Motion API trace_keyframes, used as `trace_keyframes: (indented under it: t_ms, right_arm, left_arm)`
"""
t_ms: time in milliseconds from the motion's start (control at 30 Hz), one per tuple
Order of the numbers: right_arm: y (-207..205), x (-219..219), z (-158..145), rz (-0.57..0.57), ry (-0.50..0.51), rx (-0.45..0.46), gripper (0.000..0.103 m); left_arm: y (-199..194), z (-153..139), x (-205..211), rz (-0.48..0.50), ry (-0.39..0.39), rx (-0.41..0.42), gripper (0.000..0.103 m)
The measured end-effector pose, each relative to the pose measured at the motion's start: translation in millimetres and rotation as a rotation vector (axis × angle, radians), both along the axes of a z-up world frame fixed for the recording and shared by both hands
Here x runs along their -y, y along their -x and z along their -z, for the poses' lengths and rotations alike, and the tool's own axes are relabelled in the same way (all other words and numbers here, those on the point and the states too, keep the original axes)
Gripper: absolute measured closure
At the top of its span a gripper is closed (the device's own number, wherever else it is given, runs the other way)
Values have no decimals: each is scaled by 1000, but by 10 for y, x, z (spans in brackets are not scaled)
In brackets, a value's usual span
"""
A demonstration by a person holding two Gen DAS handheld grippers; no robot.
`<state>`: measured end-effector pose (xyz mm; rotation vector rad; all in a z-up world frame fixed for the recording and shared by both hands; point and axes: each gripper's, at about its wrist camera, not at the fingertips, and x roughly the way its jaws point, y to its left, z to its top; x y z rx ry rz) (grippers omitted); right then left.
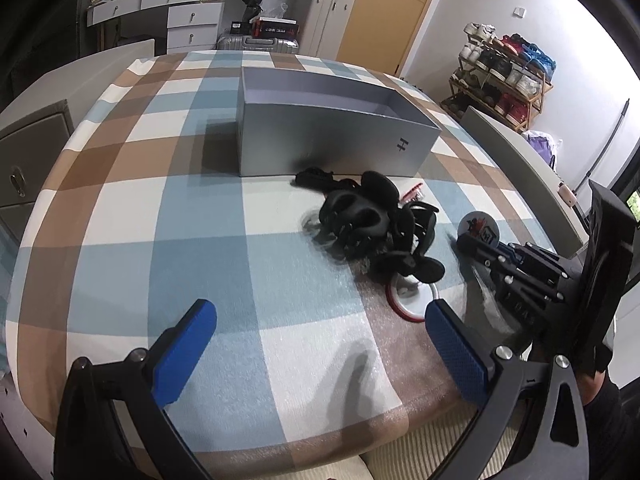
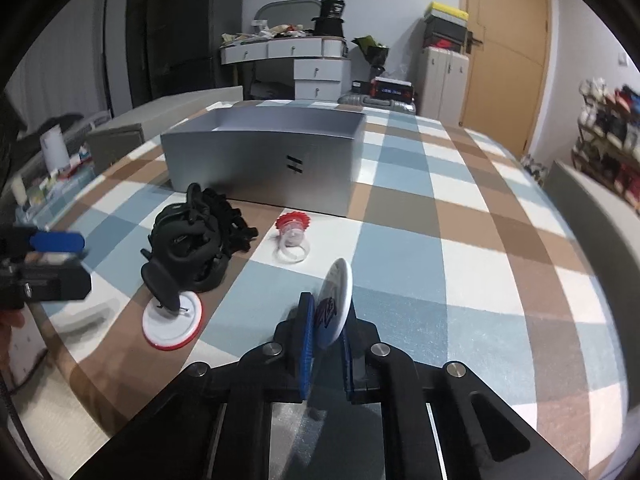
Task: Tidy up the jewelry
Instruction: 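Grasp the white round badge by its edge with the right gripper, then grasp the white pin badge with the left gripper while the right gripper holds its badge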
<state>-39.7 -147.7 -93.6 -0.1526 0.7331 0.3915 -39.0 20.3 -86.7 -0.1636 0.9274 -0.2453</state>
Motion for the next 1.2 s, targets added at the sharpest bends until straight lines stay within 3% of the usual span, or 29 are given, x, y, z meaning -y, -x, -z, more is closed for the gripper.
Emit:
trace_keyframes:
  t_ms: [467, 767, 867, 933, 1000, 1100, 1200]
  right_arm:
    - [50, 415, -88, 38, -234, -36, 97]
    - [118, 571, -188, 66, -265, -12, 97]
    - [168, 560, -222, 52, -258, 6, 97]
    - [195, 542, -240, 42, -254, 18, 97]
    - [210, 528, -249, 35, -252, 24, 97]
    - [221, 524, -257, 31, -254, 24, 97]
    - [233, 526, -276, 32, -253, 29, 97]
  left_arm:
    - [-111, 68, 482, 152, -113, -25, 1]
    - [-253, 105, 618, 163, -158, -30, 2]
    - [-253, 86, 638, 156, -163, -23, 16]
    - [-264, 86, 692, 148, -209, -22, 25]
    - [-255, 76, 717, 143, -249, -19, 41]
    - [-234, 56, 721, 152, -247, -26, 60]
    - [-195, 37, 716, 161, -253, -36, 66]
